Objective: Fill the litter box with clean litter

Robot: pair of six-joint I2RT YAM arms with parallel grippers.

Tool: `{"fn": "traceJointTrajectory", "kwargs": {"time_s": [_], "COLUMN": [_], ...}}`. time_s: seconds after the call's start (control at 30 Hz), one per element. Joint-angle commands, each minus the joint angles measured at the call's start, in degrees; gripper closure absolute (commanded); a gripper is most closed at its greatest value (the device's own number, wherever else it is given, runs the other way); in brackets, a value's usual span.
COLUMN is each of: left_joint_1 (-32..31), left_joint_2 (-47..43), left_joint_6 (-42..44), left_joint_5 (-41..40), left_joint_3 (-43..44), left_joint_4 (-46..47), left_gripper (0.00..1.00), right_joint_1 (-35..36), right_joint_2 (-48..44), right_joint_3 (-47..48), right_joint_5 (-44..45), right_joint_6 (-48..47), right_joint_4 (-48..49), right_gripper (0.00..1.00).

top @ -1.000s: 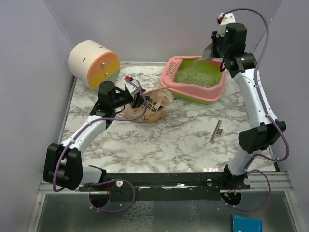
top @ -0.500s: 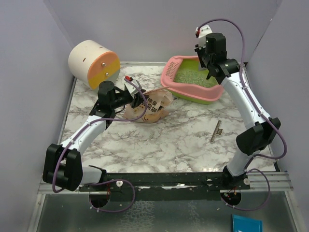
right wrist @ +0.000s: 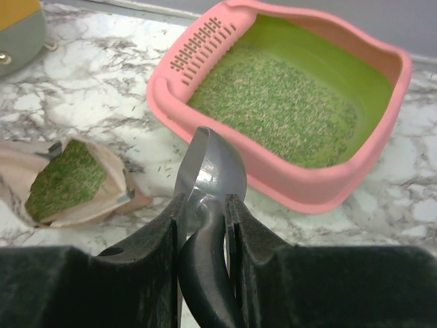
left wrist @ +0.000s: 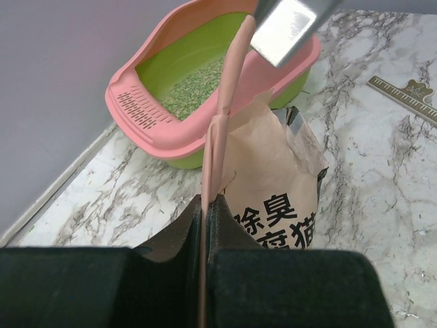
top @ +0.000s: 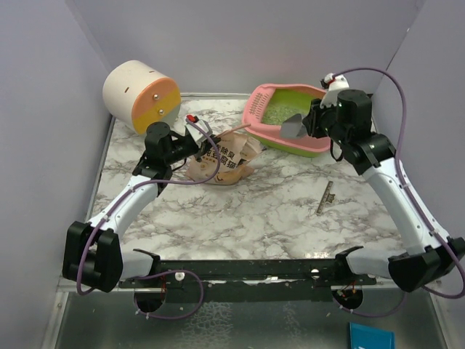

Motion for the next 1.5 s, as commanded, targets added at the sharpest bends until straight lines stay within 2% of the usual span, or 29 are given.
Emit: {"fn": "traceJointTrajectory", "kwargs": {"time_s": [0.0,0.1,0.27,0.33,0.57,0.73,0.9,0.97,1.13,1.17,1.23,1.37,1.47], "left_joint_1": [-0.5,-0.56,-0.76,-1.3,-1.42,-1.4,-1.42,-1.4,-1.42,-1.4,-1.4,-1.41,-1.42], "left_joint_2": [-1.64,-1.55,-2.01,-2.23,-6.12,-10.94,-13.64,-14.74,-16.83,-17.09,-17.83,-19.47,-20.94], "left_joint_6": [-0.23,-0.23,-0.98,-1.68,-9.25,-12.61,-14.23,-15.16,-15.97,-16.0,-16.46,-17.69,-18.32], "left_joint_5": [-1.03,-1.64,-3.6,-5.12,-13.55,-21.58,-22.69,-22.95,-23.68,-23.88,-24.82,-27.23,-28.5], "left_joint_3": [1.19,1.5,1.79,2.08,0.6,-2.4,-4.33,-5.32,-7.33,-7.6,-8.12,-9.53,-10.82], "left_joint_4": [1.31,1.0,0.9,0.91,1.3,1.81,0.76,0.73,0.73,0.73,1.1,2.11,3.01], "left_gripper": [1.0,1.0,1.0,1.0,1.0,1.0,1.0,1.0,1.0,1.0,1.0,1.0,1.0], "right_joint_1": [0.01,0.07,0.07,0.03,0.07,0.02,0.08,0.08,0.03,0.07,0.05,0.08,0.07], "right_joint_2": [-7.87,-12.95,-18.87,-20.12,-21.87,-22.37,-21.51,-21.16,-22.45,-22.9,-22.94,-19.0,-12.8], "right_joint_3": [-7.42,-14.61,-27.79,-32.41,-43.67,-49.01,-51.82,-52.46,-53.02,-53.0,-52.28,-49.26,-46.67], "right_joint_5": [-6.07,-13.45,-32.13,-36.96,-43.71,-43.53,-43.41,-43.49,-42.21,-41.74,-40.8,-41.63,-43.78], "right_joint_6": [6.18,8.53,12.43,13.93,16.62,18.0,18.09,17.86,18.29,18.32,18.52,17.8,17.33], "right_joint_4": [-1.69,-2.47,1.73,4.26,11.29,13.89,14.5,14.43,15.18,15.84,17.62,23.75,31.9], "right_gripper": [0.99,0.99,0.99,0.99,0.99,0.97,0.92,0.86,0.52,0.39,0.34,0.32,0.32]}}
